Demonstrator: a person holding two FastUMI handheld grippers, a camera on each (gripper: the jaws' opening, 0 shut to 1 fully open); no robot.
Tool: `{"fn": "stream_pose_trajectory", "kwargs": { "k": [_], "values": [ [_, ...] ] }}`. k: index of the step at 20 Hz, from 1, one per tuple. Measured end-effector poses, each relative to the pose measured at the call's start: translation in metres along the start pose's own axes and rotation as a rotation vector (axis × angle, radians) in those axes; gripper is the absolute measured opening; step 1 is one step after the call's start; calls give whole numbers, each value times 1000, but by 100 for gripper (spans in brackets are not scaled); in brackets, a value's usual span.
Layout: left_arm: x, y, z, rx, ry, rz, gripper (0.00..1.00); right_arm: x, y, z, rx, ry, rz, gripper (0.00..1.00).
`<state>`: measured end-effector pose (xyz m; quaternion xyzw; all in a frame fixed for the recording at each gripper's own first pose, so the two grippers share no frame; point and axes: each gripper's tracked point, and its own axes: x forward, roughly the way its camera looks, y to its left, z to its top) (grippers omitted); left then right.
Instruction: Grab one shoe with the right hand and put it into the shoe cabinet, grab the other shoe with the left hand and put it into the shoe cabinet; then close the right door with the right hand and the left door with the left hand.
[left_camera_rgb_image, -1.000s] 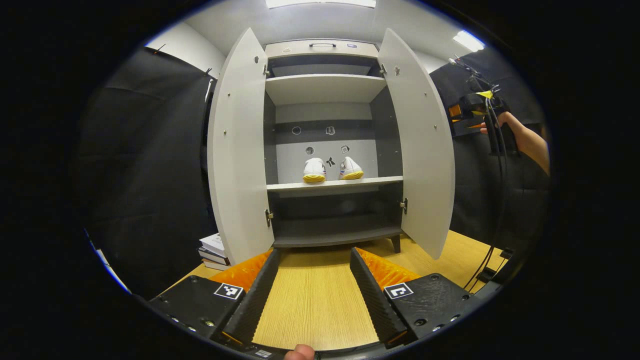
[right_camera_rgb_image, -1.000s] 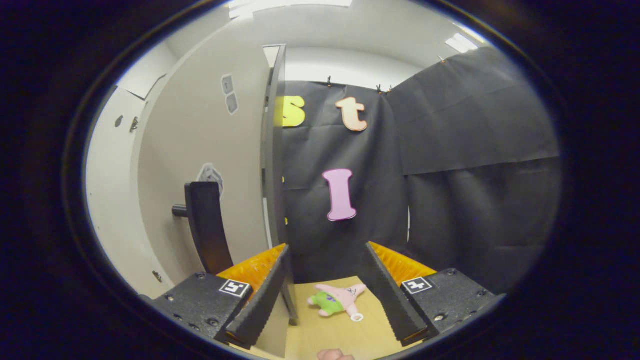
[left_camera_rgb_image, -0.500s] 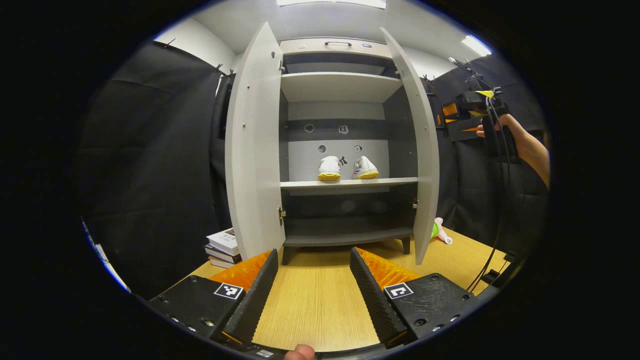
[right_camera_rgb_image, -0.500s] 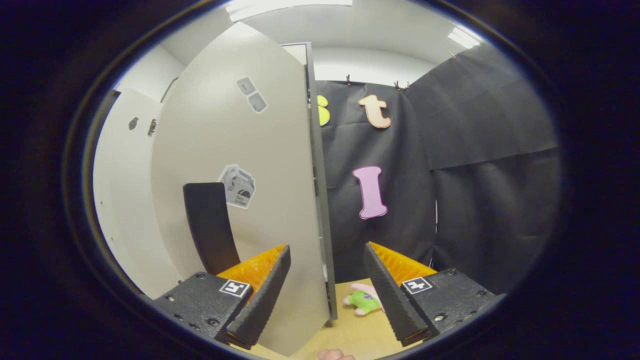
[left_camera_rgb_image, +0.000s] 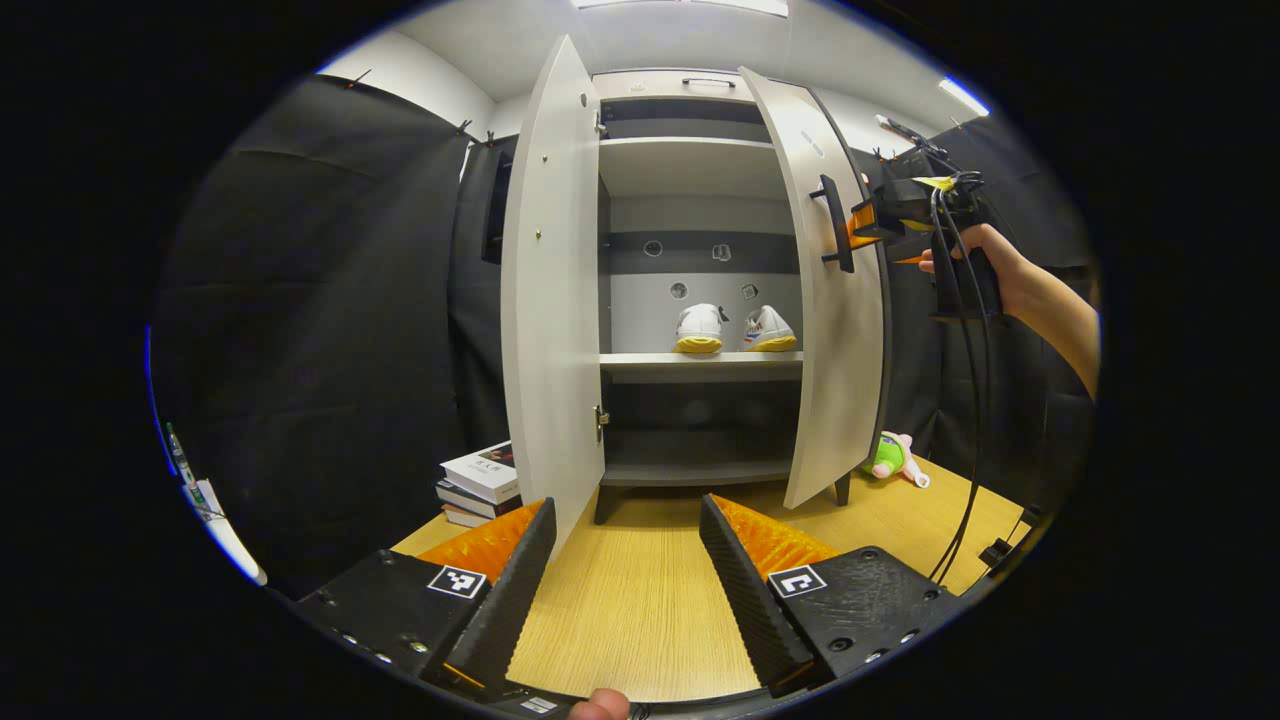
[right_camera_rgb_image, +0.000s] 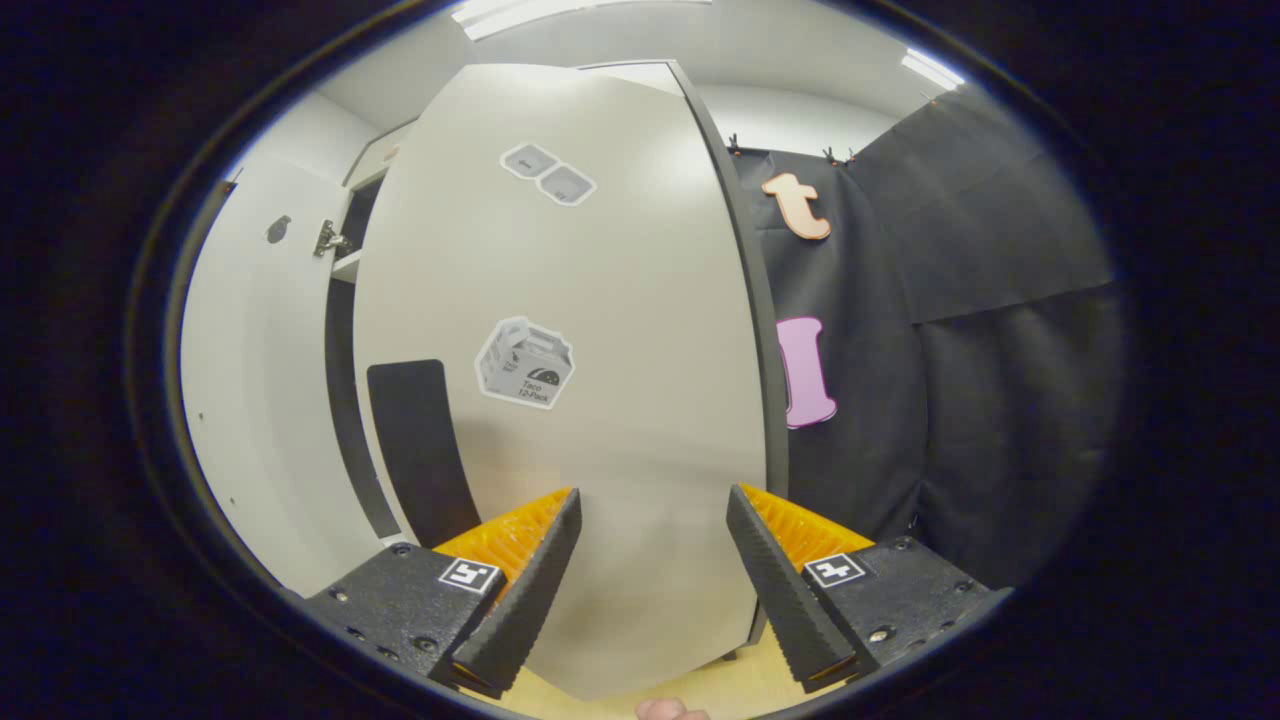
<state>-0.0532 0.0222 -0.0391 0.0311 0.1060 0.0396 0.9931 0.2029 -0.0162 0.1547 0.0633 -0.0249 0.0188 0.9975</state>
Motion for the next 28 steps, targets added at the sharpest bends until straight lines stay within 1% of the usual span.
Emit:
{"fn": "stream_pose_trajectory", "kwargs": {
  "k": [3, 6, 9, 12, 14, 19, 23, 26, 28],
  "values": [
    [1, 5, 0, -4, 2, 5, 87, -5, -8, 4, -18, -11, -14, 96],
    [0, 3, 1, -6, -4, 2, 87, -22, -14, 14, -40, -41, -21, 97],
    [-1, -4, 3, -11, -7, -14, 87, -50, -19, 17, -90, -71, -27, 97],
    [-2, -11, 4, -10, -11, -31, 87, -85, -17, 10, -122, -87, -17, 97],
    [-3, -18, 6, -6, -16, -43, 87, -111, -15, -2, -137, -96, -17, 98],
    [-7, -33, 12, 3, -33, -77, 87, -171, -5, -55, -146, -91, -6, 98],
    [-8, -43, 17, 17, -46, -95, 87, -205, -9, -95, -159, -85, -40, 98],
    [-9, -50, 18, 14, -48, -111, 87, -223, -5, -127, -125, -41, -29, 98],
    [-9, -53, 21, 18, -55, -116, 87, -233, -8, -147, -106, -13, -35, 98]
  ]
}}
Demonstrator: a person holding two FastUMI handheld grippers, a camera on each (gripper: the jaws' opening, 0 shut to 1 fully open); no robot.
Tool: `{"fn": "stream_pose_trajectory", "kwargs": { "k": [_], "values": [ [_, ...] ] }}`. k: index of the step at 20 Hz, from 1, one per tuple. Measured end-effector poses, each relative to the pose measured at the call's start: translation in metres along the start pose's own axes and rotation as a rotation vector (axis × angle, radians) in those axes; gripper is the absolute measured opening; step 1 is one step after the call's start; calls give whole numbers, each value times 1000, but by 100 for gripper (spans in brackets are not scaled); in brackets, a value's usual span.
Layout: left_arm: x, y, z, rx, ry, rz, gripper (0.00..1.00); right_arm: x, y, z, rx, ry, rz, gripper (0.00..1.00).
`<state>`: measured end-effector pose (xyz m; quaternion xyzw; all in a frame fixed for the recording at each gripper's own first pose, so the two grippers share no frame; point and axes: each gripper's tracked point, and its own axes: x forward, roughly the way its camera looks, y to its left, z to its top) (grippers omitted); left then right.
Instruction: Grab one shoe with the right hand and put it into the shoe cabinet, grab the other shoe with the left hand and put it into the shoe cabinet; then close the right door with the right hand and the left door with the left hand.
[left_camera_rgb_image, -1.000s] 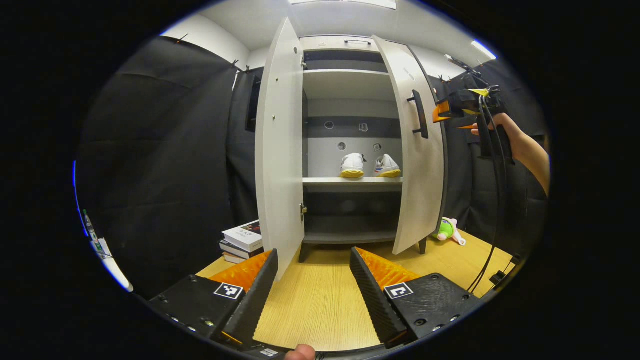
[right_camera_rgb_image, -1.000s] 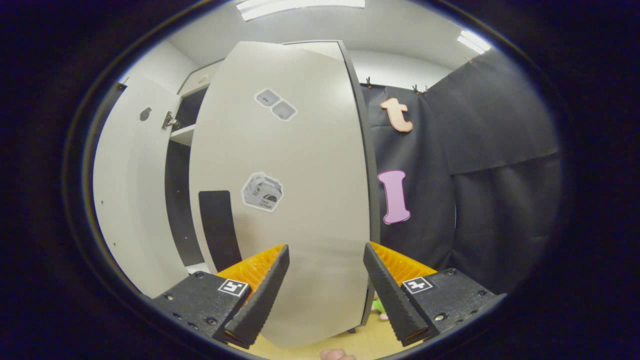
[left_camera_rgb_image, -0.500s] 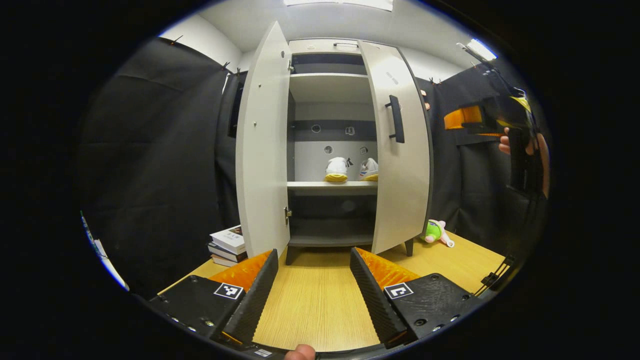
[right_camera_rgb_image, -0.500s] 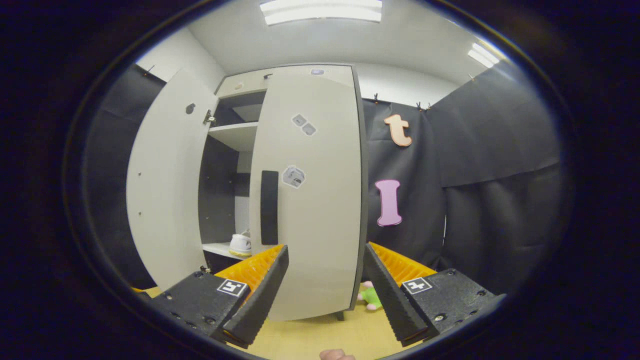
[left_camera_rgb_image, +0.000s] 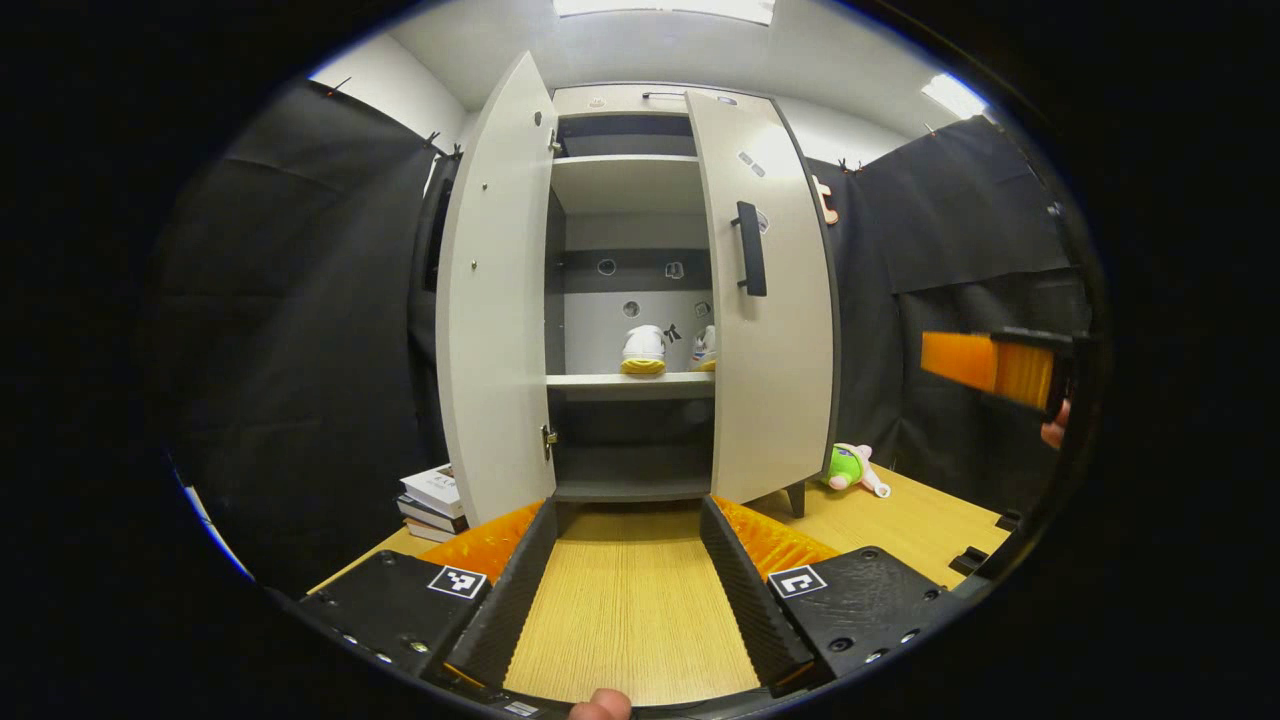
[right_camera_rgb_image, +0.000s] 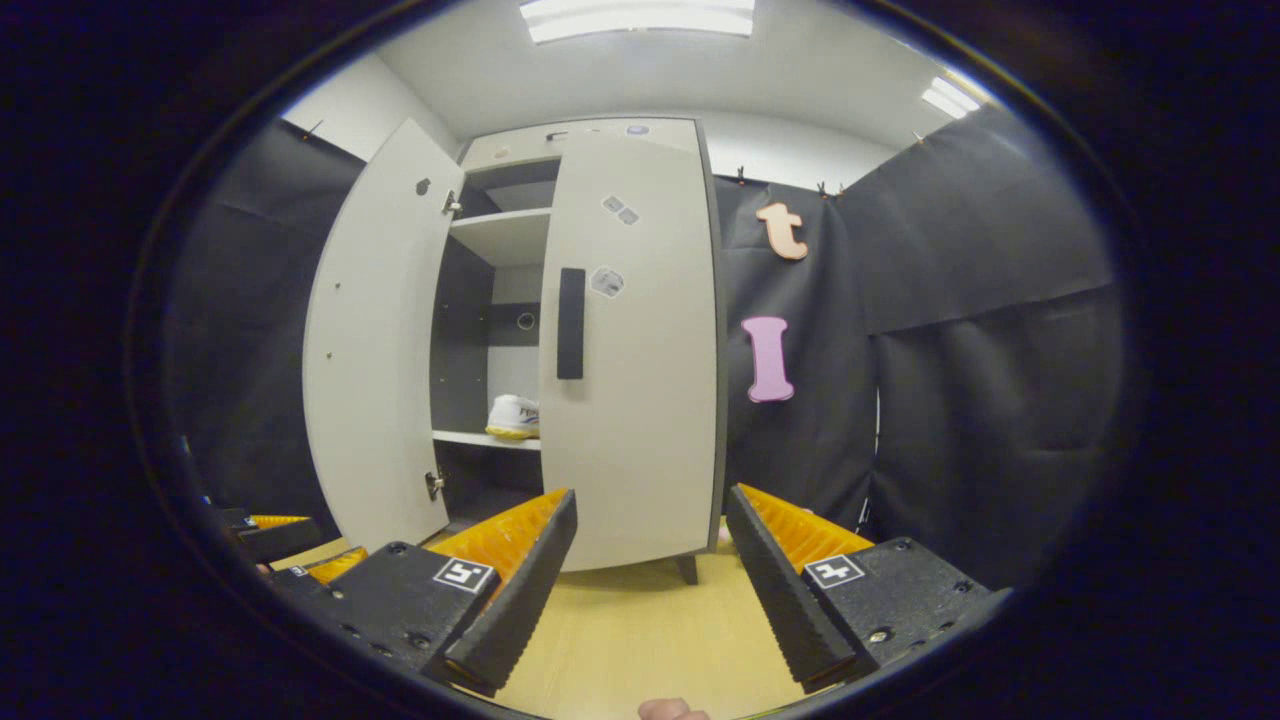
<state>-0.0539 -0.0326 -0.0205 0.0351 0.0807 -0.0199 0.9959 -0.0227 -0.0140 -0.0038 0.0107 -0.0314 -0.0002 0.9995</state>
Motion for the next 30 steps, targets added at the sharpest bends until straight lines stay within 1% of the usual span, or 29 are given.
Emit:
{"fn": "stream_pose_trajectory", "kwargs": {
  "k": [3, 6, 10, 12, 14, 17, 21, 22, 24, 26, 27, 30],
  "values": [
    [-1, -4, 3, 3, -6, -9, 87, -9, -8, -28, -2, 38, -29, 98],
    [0, -4, 6, 5, -12, -6, 87, -12, -10, -49, 8, 82, -38, 98],
    [-3, -3, 11, -18, -22, -2, 87, -10, -17, -48, 9, 74, -55, 98],
    [-5, 8, 24, -10, -49, 26, 87, -9, -17, -48, 12, 73, -53, 98],
    [-5, 28, 46, -32, -105, 61, 87, -8, -17, -48, 9, 74, -49, 98],
    [-5, 72, 75, -89, -146, 133, 87, -7, -12, -47, -1, 67, -35, 98],
    [8, 157, 137, -90, -255, 269, 89, -7, -4, -46, -1, 61, -8, 98],
    [16, 177, 147, -98, -263, 291, 92, -7, -2, -45, -2, 62, -4, 98],
    [28, 219, 169, -107, -290, 342, 92, -5, 0, -44, -1, 64, 4, 98],
    [45, 250, 180, -138, -283, 368, 93, -6, -2, -42, -6, 59, 3, 98],
    [55, 261, 186, -150, -280, 368, 93, -6, -4, -40, -9, 54, -2, 98],
    [77, 272, 198, -157, -279, 355, 93, -4, -9, -36, -19, 50, -17, 98]
  ]
}}
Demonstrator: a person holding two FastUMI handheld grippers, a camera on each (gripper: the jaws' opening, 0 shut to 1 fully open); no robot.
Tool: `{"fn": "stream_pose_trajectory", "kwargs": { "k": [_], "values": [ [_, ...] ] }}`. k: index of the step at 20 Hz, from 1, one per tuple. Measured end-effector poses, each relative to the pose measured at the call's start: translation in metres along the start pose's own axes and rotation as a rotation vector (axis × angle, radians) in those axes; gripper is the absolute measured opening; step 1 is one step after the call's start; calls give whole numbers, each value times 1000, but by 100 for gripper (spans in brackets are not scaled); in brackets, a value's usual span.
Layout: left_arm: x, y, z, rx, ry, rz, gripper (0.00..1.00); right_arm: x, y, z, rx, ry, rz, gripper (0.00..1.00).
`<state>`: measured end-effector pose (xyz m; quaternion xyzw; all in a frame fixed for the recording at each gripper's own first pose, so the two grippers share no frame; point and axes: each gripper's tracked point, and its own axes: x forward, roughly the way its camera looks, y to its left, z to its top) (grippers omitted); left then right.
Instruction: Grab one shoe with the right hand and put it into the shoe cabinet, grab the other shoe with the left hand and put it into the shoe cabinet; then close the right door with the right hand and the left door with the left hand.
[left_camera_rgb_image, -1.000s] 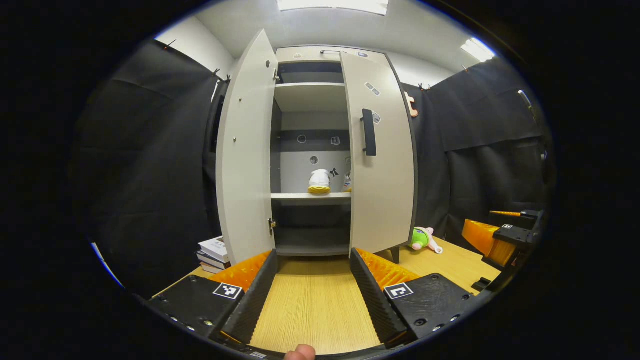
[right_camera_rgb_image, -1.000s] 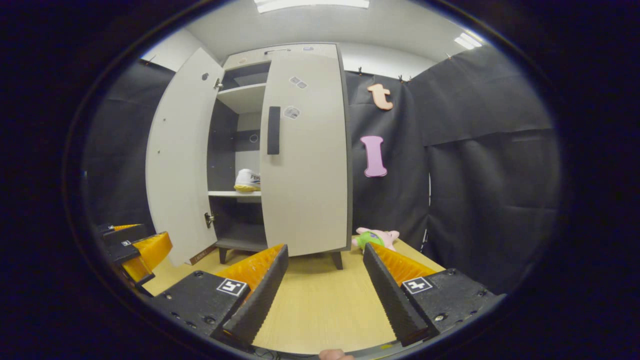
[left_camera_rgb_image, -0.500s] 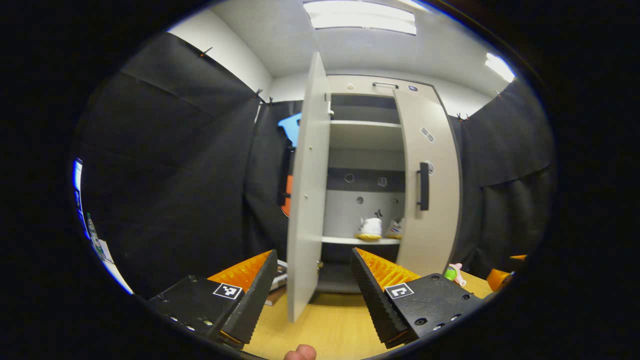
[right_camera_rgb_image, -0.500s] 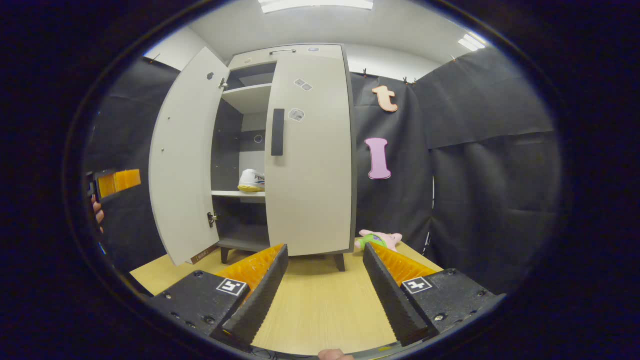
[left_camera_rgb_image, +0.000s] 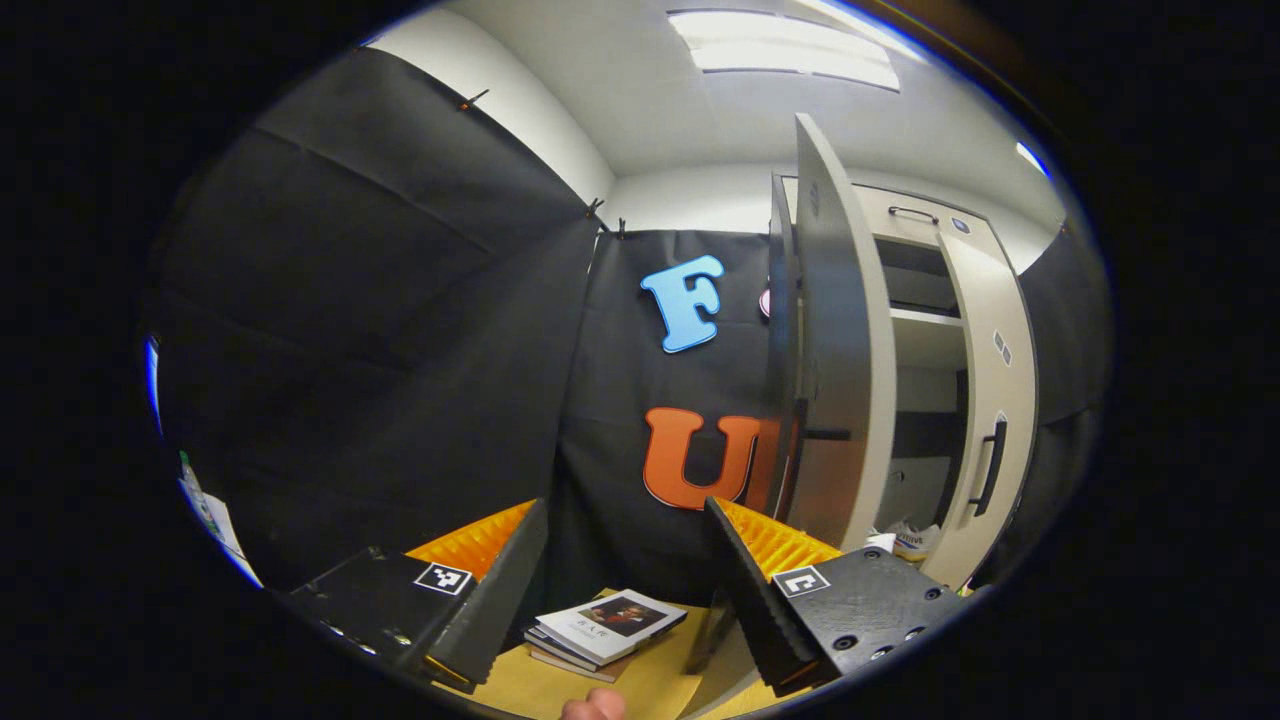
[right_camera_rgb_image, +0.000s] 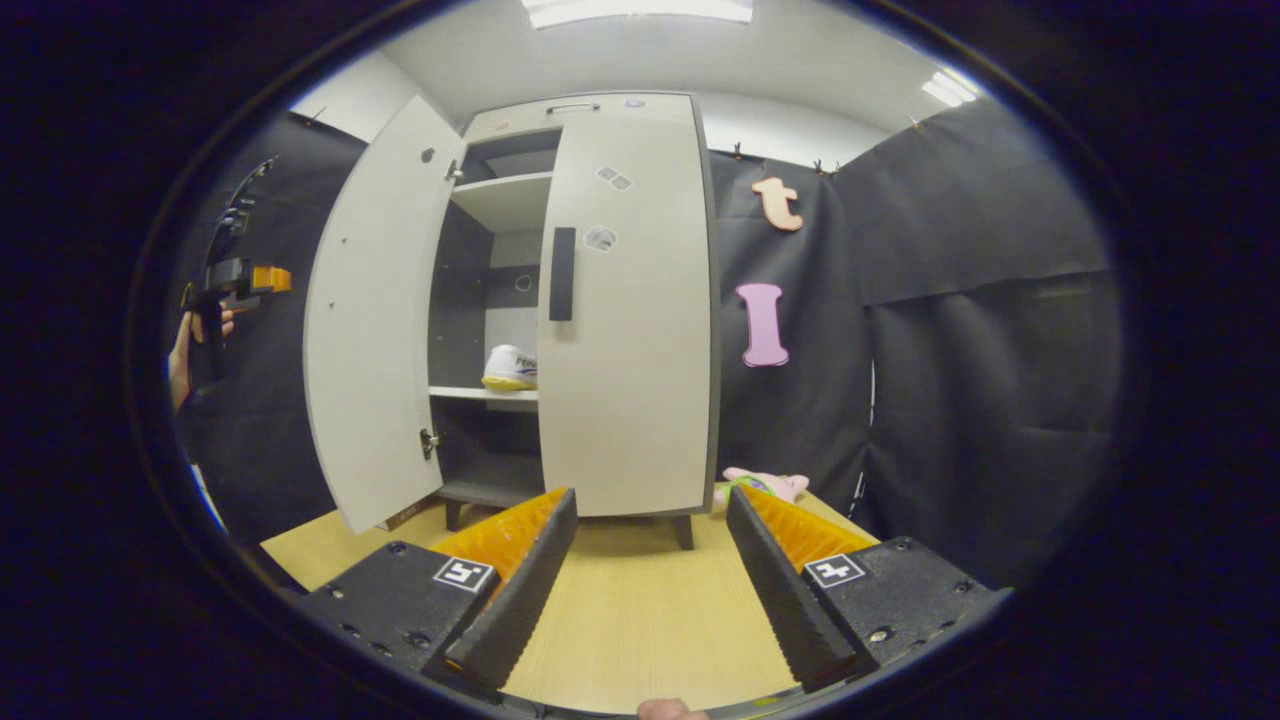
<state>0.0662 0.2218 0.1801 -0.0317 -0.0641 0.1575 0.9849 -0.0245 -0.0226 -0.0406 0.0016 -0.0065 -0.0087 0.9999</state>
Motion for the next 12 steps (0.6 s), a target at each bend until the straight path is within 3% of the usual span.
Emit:
{"fn": "stream_pose_trajectory", "kwargs": {
  "k": [6, 12],
  "values": [
    [40, -6, 6, 63, 8, -24, 93, 3, -12, -1, 18, 12, -36, 98],
    [46, -11, 8, 74, -10, -43, 93, 9, -16, 2, 17, 7, -45, 98]
  ]
}}
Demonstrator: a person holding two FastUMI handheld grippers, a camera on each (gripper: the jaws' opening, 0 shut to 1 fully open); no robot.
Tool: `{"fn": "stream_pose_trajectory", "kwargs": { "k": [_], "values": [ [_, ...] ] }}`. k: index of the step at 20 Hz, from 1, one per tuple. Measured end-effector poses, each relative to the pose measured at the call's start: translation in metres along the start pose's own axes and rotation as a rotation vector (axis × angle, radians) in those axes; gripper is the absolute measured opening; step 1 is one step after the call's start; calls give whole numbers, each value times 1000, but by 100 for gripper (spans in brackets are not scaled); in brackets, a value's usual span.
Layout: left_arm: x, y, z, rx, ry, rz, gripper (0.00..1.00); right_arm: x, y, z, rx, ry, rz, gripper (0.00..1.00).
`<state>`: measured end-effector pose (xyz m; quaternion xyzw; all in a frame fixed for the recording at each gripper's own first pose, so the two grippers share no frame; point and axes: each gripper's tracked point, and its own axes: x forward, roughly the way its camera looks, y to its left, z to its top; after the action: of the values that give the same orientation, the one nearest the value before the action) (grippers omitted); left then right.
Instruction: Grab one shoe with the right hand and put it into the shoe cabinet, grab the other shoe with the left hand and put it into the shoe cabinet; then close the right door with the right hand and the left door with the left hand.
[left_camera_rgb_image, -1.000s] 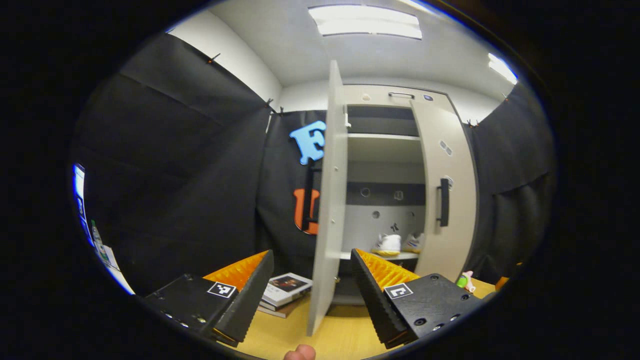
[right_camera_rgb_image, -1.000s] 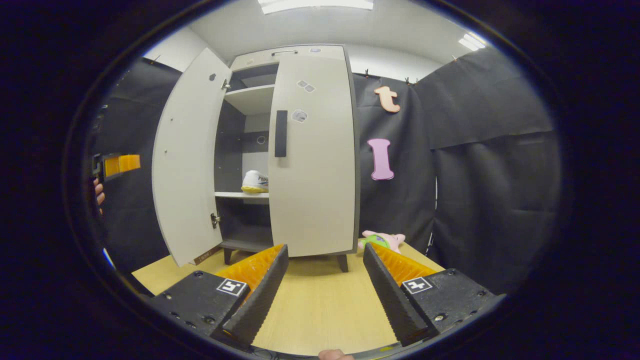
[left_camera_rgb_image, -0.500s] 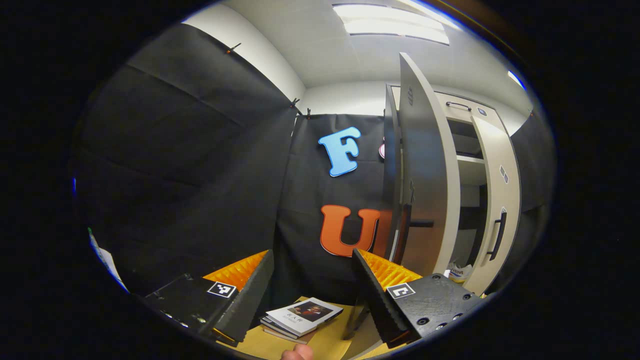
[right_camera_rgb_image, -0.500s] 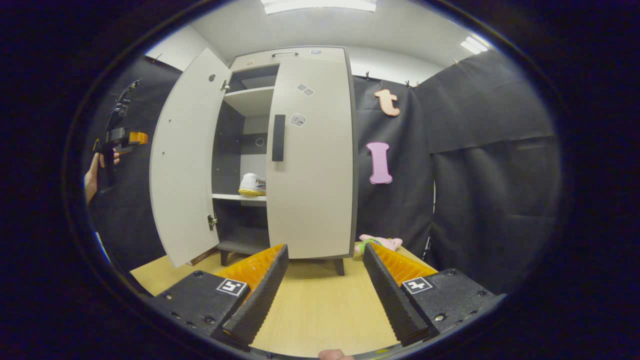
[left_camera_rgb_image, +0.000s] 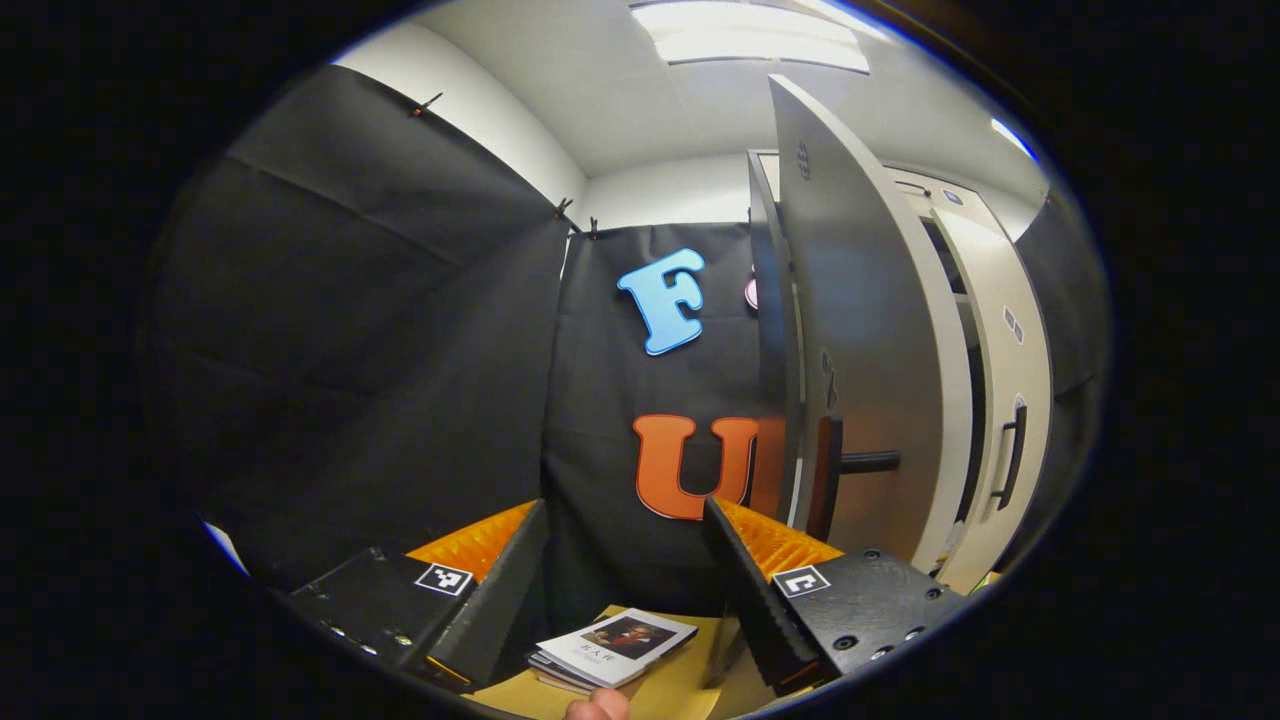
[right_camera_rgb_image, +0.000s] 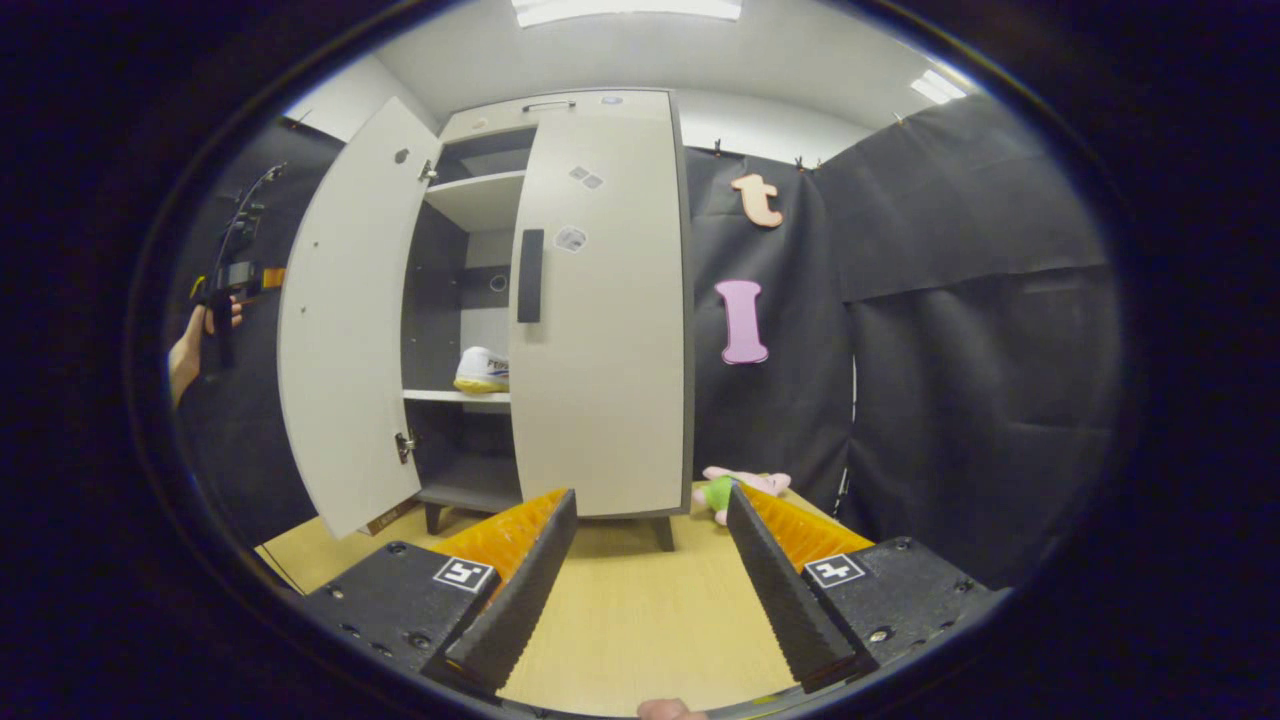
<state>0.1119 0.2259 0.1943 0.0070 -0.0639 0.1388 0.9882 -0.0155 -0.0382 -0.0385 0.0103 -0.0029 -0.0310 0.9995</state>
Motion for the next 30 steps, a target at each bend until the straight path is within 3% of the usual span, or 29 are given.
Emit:
{"fn": "stream_pose_trajectory", "kwargs": {
  "k": [7, 18, 21, 24, 30],
  "values": [
    [-5, -26, -1, -24, 20, -53, 92, 5, 8, 5, -10, -7, 19, 98],
    [-5, -200, -16, -91, 73, -332, 92, -8, -15, 7, 10, -27, -36, 98],
    [1, -219, -31, -57, 84, -314, 93, -9, -27, 8, 27, -33, -64, 98],
    [-1, -217, -28, -63, 64, -306, 90, -8, -38, 8, 38, -35, -85, 98],
    [-29, -202, -9, -56, 37, -312, 93, -2, -49, 5, 37, -27, -97, 98]
  ]
}}
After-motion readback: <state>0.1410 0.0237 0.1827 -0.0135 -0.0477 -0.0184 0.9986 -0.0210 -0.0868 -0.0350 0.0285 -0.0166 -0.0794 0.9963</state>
